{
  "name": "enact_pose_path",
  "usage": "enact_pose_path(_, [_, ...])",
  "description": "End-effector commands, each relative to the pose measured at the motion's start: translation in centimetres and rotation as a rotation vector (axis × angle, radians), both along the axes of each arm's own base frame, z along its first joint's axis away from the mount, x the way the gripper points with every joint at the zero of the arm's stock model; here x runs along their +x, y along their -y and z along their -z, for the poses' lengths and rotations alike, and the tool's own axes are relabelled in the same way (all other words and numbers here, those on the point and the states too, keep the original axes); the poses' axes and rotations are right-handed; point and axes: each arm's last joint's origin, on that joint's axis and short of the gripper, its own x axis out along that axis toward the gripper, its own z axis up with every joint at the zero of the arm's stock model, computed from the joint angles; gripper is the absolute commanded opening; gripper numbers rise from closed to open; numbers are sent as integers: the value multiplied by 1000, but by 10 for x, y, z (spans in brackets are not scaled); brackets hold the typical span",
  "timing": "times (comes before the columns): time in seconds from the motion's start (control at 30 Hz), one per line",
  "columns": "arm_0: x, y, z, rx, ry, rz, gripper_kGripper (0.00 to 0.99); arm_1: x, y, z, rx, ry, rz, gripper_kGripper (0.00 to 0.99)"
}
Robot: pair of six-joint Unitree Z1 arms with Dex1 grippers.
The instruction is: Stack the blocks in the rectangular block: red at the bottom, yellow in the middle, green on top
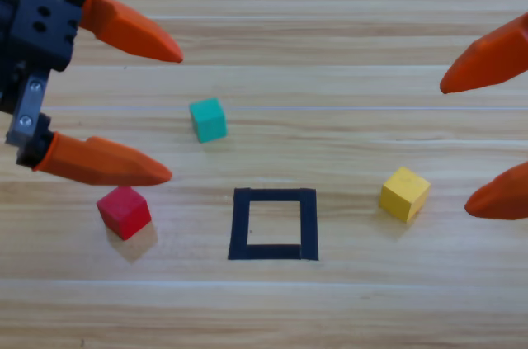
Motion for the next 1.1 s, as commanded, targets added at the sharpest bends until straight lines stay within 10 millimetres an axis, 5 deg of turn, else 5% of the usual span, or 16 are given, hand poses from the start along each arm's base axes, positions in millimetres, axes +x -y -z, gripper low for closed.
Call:
enact_pose_path(0.03, [2,7,2,11,-17,17,962,2,-12,11,-35,-24,-22,986])
enact_pose_path(0.37, [0,5,-1,0,-14,11,976,7,-12,12,-70,14,41,986])
enact_pose_path(0.7, [17,-1,-16,61,66,-292,990,67,-47,48,-410,116,311,986])
enact_pose_path(0.93, [35,3,-13,193,-40,-414,990,103,-64,68,-499,45,397,986])
enact_pose_path(1.1, [44,-19,5,245,-84,-511,990,122,-71,73,-529,62,518,986])
